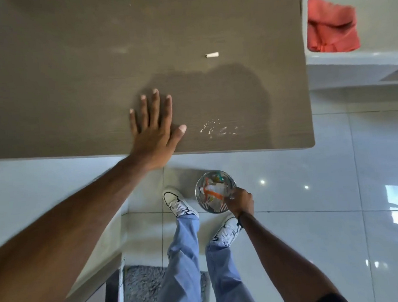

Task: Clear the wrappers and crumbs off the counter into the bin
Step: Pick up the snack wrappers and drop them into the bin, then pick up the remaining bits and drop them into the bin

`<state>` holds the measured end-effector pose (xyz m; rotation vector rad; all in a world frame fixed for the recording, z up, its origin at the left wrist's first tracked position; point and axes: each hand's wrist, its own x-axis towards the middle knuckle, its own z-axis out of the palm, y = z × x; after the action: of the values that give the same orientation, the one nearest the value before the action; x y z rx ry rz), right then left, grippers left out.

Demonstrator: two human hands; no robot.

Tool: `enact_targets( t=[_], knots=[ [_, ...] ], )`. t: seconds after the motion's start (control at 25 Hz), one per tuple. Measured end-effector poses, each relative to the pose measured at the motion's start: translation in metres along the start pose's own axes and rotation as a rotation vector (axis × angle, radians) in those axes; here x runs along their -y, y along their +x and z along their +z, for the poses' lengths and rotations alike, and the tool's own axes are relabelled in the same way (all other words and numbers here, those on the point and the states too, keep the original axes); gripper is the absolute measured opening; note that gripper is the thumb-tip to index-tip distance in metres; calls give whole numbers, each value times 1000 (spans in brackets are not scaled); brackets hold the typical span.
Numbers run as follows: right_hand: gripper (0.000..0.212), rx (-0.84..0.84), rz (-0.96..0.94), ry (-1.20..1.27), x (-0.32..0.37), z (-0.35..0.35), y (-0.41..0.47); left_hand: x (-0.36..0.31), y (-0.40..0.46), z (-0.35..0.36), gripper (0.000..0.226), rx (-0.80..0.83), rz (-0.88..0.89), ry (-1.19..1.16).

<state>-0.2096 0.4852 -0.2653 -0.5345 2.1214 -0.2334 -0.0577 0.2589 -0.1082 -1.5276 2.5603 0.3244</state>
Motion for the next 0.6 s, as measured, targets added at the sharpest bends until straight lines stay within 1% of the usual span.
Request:
enact_targets(
  t=[0.08, 0.16, 0.28, 0.32, 0.36, 0.4, 0.48, 0.52, 0.6],
  knots=[
    [28, 1, -78, -16, 4, -16, -30, -2, -2, -6, 81, 25, 10, 1],
    [21, -53, -221, -37, 17, -40, -67, -4, -6, -12, 78, 96, 15, -26],
    [11, -197, -504, -40, 60, -91, -117, -7, -3, -38, 82, 262, -39, -122],
    [9, -262, -608, -41, 79, -109, -125, -8, -1, -51, 85, 285, -51, -134],
    [9, -334, -698, -41, 103, -130, -129, -7, 7, -64, 85, 266, -38, -129],
    [10, -399, -767, -46, 127, -148, -126, -5, 16, -75, 81, 233, -14, -108],
    [15, -471, -833, -70, 180, -180, -112, 4, 35, -95, 58, 171, 16, -103],
    [19, -487, -838, -114, 206, -192, -101, 10, 46, -101, 47, 163, 22, -114],
    [32, -491, -812, -243, 252, -210, -77, 22, 72, -110, 36, 141, 4, -149]
  ],
)
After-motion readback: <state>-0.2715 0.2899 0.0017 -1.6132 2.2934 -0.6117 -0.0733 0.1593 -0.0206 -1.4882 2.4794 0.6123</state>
